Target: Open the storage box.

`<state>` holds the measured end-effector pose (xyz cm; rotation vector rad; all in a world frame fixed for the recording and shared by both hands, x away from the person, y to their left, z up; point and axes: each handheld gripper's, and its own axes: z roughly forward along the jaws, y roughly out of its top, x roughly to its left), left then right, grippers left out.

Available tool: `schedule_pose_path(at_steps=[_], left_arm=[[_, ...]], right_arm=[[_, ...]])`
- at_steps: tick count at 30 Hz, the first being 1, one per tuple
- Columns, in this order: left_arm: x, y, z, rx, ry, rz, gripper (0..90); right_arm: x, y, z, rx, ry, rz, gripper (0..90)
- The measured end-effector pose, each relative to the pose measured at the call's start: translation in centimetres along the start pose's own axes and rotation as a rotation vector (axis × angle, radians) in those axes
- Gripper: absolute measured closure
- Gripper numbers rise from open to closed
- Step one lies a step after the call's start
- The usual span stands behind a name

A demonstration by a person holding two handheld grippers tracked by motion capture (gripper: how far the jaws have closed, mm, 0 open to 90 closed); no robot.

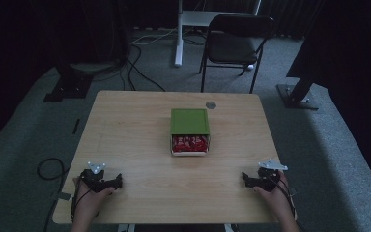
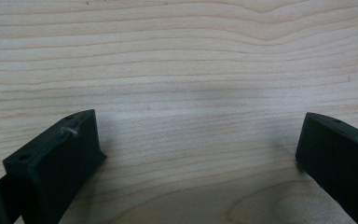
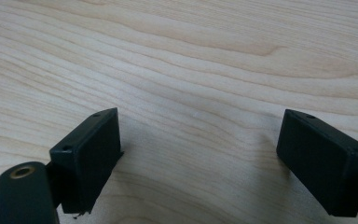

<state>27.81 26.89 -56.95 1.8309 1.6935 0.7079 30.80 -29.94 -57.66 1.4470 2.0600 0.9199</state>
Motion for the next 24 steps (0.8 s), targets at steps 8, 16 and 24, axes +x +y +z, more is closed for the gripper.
schedule_pose_path(at_steps=[8,16,24], left_arm=[[-0.01,0.07,0.05,0.002,0.005,-0.004,0.5],[0.00,0.08,0.02,0.003,-0.003,0.011,0.6],[-0.46,0.49,-0.53,-0.021,-0.016,0.091,8.0]], right_arm=[[0.00,0.00,0.00,0.000,0.000,0.000,12.8],[0.02,0.00,0.00,0.000,0.001,0.003,12.8],[0.02,0.00,0.01,0.000,0.001,0.003,12.7]])
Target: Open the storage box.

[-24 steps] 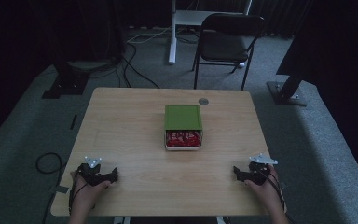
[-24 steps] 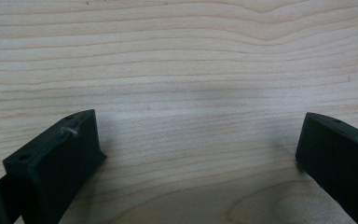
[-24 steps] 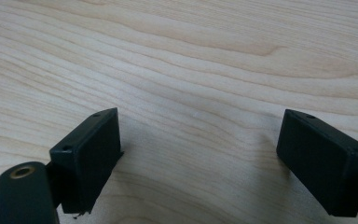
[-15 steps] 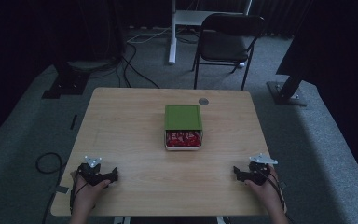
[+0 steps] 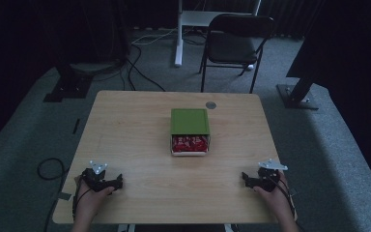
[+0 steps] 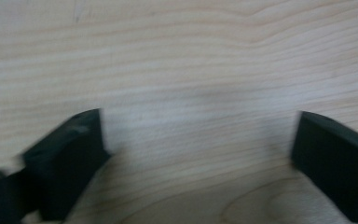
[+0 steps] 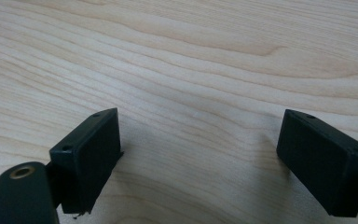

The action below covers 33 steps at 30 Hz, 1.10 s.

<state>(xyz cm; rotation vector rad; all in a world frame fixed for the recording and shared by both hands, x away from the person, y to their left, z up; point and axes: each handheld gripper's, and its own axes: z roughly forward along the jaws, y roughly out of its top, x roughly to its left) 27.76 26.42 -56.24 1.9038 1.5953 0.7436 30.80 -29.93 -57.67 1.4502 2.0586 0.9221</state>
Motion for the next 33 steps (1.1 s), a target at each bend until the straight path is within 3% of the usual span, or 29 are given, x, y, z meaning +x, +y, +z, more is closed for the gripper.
schedule_pose_path(at_steps=[9,21,33], left_arm=[[-1.5,2.0,-1.6,-0.086,-0.020,0.055,8.0],[-4.2,3.9,-2.7,-0.126,-0.044,0.171,7.9],[-6.7,5.7,-3.4,-0.173,-0.069,0.251,7.9]], right_arm=[[0.0,0.0,0.0,0.000,0.000,-0.001,12.7],[0.0,0.0,0.0,0.000,-0.001,-0.001,12.7],[0.0,0.0,0.0,0.000,-0.002,0.000,12.6]])
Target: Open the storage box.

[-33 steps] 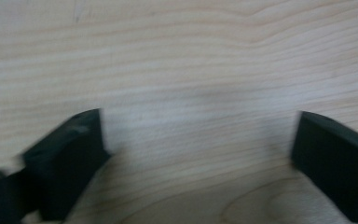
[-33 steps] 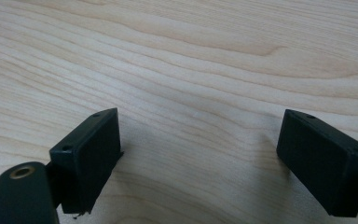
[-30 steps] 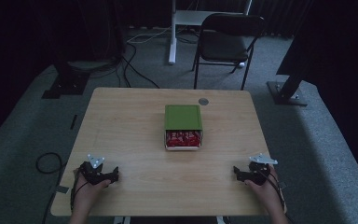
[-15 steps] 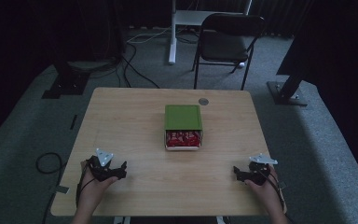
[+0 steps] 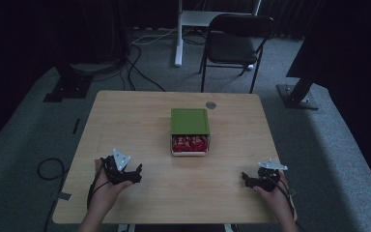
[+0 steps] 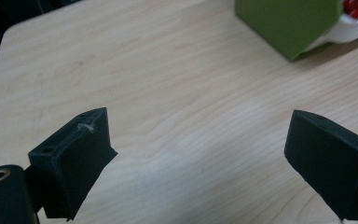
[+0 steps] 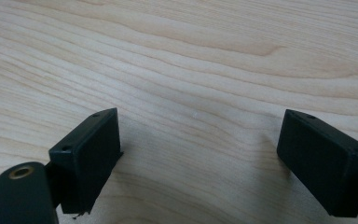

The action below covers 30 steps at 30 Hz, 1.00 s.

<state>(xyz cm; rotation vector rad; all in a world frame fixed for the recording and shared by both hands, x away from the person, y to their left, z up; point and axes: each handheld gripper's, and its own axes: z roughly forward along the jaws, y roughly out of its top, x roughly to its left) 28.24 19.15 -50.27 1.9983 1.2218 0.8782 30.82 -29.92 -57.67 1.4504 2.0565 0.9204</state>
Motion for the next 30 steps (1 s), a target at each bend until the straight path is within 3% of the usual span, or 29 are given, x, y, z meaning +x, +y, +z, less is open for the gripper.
schedule_pose_path(at_steps=[2,9,17,21,30], left_arm=[[-0.7,0.6,0.1,-0.011,-0.004,0.029,7.9],[-1.9,1.4,0.7,-0.023,-0.028,0.059,7.9],[-3.8,2.1,1.1,-0.040,-0.054,0.136,7.9],[-5.1,2.5,1.4,-0.048,-0.063,0.196,7.9],[-7.3,2.7,2.2,-0.044,-0.097,0.274,7.9]], right_arm=[[0.0,0.0,0.0,0.000,0.000,0.001,12.5],[0.0,0.0,0.0,0.000,0.000,0.001,12.6],[0.0,0.0,0.0,0.001,0.000,0.001,12.6],[0.0,0.0,0.0,0.001,0.000,0.001,12.6],[0.0,0.0,0.0,0.001,0.000,0.001,12.6]])
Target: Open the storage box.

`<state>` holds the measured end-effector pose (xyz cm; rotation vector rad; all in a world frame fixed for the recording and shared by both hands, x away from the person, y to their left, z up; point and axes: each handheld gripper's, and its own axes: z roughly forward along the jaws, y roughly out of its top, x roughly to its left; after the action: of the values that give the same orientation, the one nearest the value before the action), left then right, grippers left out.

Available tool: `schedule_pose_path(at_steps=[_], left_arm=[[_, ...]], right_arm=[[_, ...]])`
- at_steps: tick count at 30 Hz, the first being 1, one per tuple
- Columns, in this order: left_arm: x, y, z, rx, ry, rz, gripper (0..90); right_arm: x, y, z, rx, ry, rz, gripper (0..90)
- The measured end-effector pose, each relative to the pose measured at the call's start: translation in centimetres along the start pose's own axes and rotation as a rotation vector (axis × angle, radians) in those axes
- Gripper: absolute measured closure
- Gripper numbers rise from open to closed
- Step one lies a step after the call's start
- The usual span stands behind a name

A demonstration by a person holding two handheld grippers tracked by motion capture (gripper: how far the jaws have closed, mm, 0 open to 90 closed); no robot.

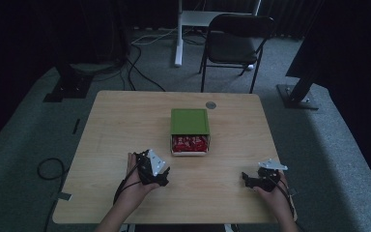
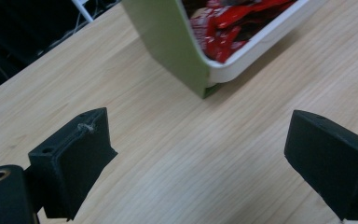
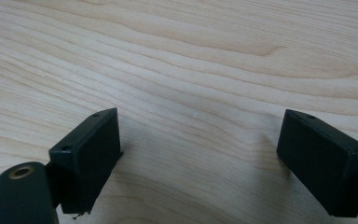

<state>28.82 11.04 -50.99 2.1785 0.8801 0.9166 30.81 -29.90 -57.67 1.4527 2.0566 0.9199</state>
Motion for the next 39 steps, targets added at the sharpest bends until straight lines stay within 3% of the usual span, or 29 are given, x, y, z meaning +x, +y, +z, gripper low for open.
schedule_pose_path(at_steps=[8,10,12,13,17,18,21,22,23,39], left_arm=[[-1.2,0.6,0.6,-0.005,-0.019,0.050,7.9],[-1.8,0.7,0.8,-0.001,-0.017,0.087,7.9],[-2.0,0.7,0.9,0.001,-0.017,0.098,7.9],[-2.3,0.9,1.1,0.005,-0.013,0.129,7.9],[-2.9,1.0,1.5,0.005,-0.020,0.151,7.9],[-3.2,1.0,1.8,0.005,-0.009,0.178,7.9],[-3.3,1.0,2.0,0.004,-0.004,0.191,7.9],[-3.9,1.2,2.3,0.003,0.007,0.238,7.9],[-4.1,1.3,2.4,0.003,0.011,0.251,7.9],[-6.1,2.5,3.8,0.003,0.045,0.405,7.9]], right_arm=[[0.0,0.0,0.0,0.000,0.000,0.000,12.6],[0.0,0.0,0.0,-0.001,0.000,0.000,12.6],[0.0,0.0,0.0,-0.001,0.000,0.000,12.6],[0.0,0.0,0.0,-0.001,0.000,0.000,12.6],[0.0,0.0,0.0,0.000,0.000,0.000,12.5],[0.0,0.0,0.0,0.000,0.000,-0.001,12.6],[0.0,0.0,0.0,0.000,0.000,-0.001,12.6],[0.0,0.0,0.0,0.000,0.000,0.000,12.6],[0.0,0.0,0.0,0.000,0.000,-0.001,12.5],[0.0,0.0,0.0,-0.001,0.000,-0.001,12.6]])
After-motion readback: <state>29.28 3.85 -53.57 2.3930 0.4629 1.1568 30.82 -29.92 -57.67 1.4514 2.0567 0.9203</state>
